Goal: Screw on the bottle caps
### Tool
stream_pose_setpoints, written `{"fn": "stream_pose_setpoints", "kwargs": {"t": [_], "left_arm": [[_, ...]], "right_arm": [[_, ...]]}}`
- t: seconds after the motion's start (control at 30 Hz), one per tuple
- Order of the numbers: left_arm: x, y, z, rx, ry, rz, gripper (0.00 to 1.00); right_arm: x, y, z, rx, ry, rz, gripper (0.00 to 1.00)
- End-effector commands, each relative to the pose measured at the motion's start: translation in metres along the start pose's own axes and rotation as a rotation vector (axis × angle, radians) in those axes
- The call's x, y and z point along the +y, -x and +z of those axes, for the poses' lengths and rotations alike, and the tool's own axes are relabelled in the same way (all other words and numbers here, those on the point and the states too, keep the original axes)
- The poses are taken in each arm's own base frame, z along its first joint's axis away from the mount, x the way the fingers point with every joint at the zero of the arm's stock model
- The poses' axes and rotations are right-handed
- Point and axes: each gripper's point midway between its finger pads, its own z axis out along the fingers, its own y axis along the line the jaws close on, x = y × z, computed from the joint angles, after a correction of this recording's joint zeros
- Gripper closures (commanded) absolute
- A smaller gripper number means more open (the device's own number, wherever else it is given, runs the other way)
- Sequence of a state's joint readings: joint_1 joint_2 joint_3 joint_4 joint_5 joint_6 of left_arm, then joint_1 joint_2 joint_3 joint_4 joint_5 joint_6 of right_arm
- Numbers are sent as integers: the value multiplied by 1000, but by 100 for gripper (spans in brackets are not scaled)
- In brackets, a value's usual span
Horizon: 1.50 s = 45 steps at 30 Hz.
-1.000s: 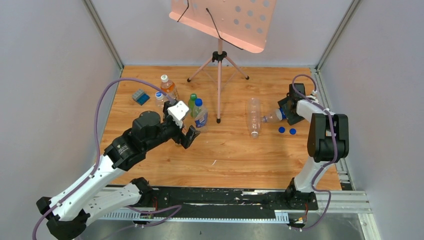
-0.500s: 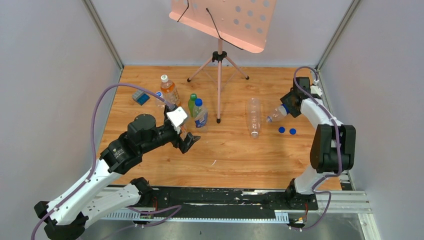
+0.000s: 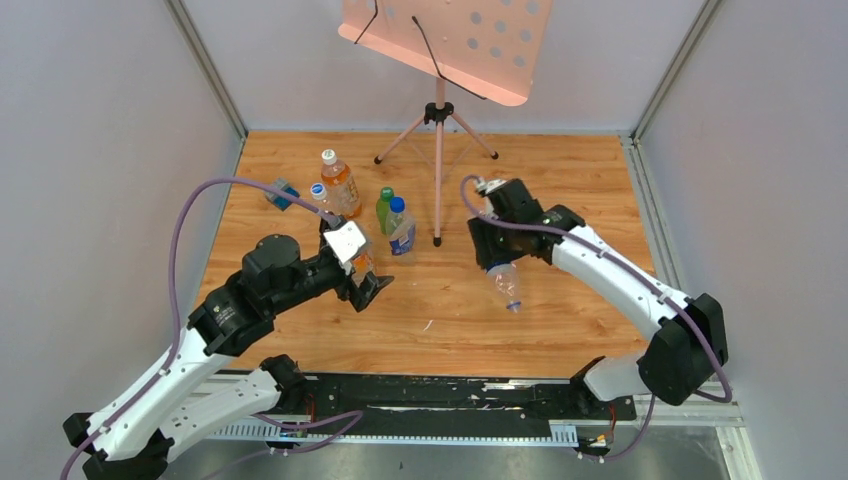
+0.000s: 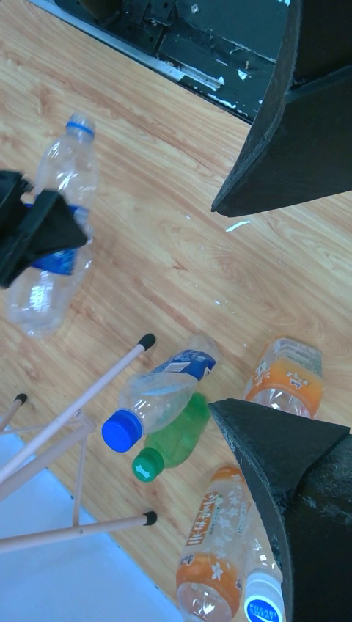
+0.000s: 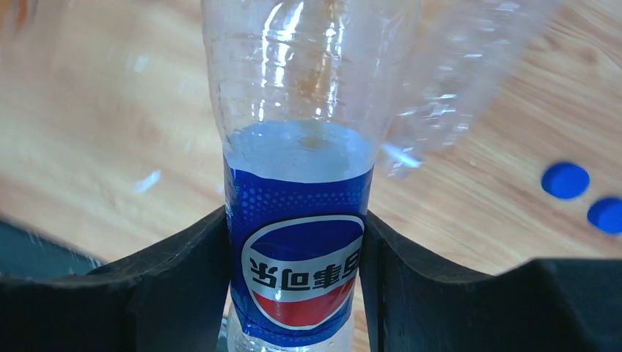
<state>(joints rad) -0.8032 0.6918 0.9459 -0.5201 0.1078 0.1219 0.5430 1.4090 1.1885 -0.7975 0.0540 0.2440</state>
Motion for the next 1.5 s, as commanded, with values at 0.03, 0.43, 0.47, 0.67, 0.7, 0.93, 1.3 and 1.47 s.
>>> {"fn": "stream_pose_setpoints", "kwargs": {"t": [0.03, 0.43, 0.47, 0.67, 0.7, 0.93, 1.3, 1.47], "left_arm": [[0, 13, -11, -48, 0, 19, 0], [-7, 3, -23, -42, -19, -10, 0], [-8, 2, -24, -43, -22, -10, 0], [-13, -5, -28, -30, -42, -15, 0], [-13, -4, -28, -31, -46, -15, 0], [-20, -1, -17, -40, -88, -38, 0], [-28, -3, 18, 24, -186, 20, 0], [-40, -20, 46, 95, -283, 66, 0]], "right_arm": [[47, -51, -24, 86, 186, -547, 43], [128, -126, 19, 302, 476, -1012, 39], [130, -132, 24, 326, 480, -1023, 38], [132, -147, 40, 377, 463, -1050, 19], [133, -148, 40, 379, 467, -1051, 10], [128, -128, 27, 303, 379, -1008, 0], [98, -47, -44, -78, 257, -526, 0], [45, -20, -59, -171, 147, -123, 0]]}}
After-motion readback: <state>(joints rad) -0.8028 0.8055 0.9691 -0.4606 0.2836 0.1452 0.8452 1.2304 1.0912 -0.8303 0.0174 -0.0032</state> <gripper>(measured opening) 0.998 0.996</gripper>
